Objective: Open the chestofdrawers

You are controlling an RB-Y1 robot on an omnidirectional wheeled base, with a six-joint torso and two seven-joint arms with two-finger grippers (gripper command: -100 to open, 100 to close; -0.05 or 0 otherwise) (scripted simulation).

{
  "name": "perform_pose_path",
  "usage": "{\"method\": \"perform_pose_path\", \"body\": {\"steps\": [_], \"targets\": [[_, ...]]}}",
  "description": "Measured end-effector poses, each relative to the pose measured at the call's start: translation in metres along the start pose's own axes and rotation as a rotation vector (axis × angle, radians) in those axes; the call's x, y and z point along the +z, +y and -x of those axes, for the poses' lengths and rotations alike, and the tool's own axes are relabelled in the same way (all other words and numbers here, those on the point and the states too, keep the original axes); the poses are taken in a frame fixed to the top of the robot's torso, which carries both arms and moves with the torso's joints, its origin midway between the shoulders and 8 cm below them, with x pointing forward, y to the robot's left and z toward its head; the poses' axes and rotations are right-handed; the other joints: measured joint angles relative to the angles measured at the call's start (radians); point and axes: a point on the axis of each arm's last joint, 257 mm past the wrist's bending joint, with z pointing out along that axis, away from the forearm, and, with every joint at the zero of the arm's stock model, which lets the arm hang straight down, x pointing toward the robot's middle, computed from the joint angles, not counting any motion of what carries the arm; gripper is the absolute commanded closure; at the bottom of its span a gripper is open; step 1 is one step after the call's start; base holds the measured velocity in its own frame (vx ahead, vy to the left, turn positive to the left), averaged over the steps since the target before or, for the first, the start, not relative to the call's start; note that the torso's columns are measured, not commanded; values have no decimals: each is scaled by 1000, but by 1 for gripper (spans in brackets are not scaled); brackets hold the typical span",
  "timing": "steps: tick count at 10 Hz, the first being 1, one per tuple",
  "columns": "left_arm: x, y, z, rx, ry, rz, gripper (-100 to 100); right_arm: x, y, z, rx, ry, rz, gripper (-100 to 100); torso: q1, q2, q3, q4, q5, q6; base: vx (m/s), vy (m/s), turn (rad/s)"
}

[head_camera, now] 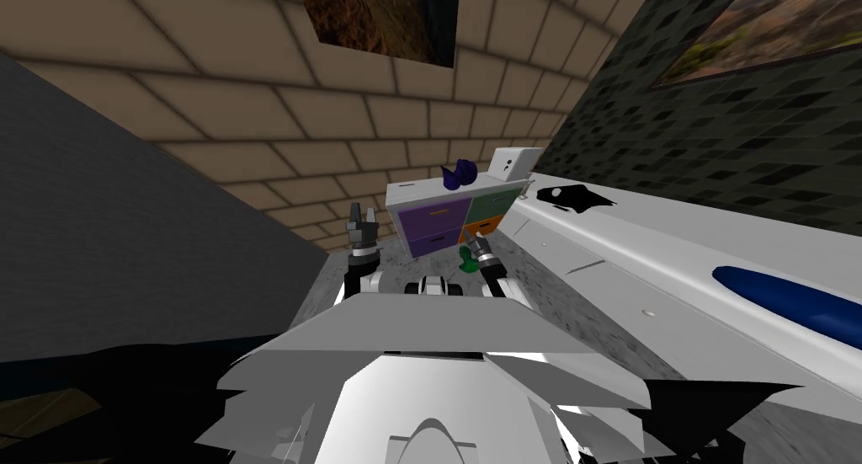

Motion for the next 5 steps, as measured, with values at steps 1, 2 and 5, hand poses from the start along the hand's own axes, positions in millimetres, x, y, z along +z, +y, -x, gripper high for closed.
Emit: {"method": "perform_pose_path", "body": {"steps": [1, 2, 5], "targets": [[0, 0, 0, 0, 0, 0, 0, -2, -3, -5, -31, 13, -14, -100, 0, 0, 0, 0, 0, 1, 73, 41, 81], [0, 0, 0, 0, 0, 0, 0, -6, -11, -13, -67, 36, -36, -100, -1, -1, 0, 0, 0, 0, 70, 38, 52], [0, 0, 0, 0, 0, 0, 0, -8, -24, -26, -160, 71, -72, -100, -1, 1, 1, 0, 0, 0, 52, 33, 53]]}}
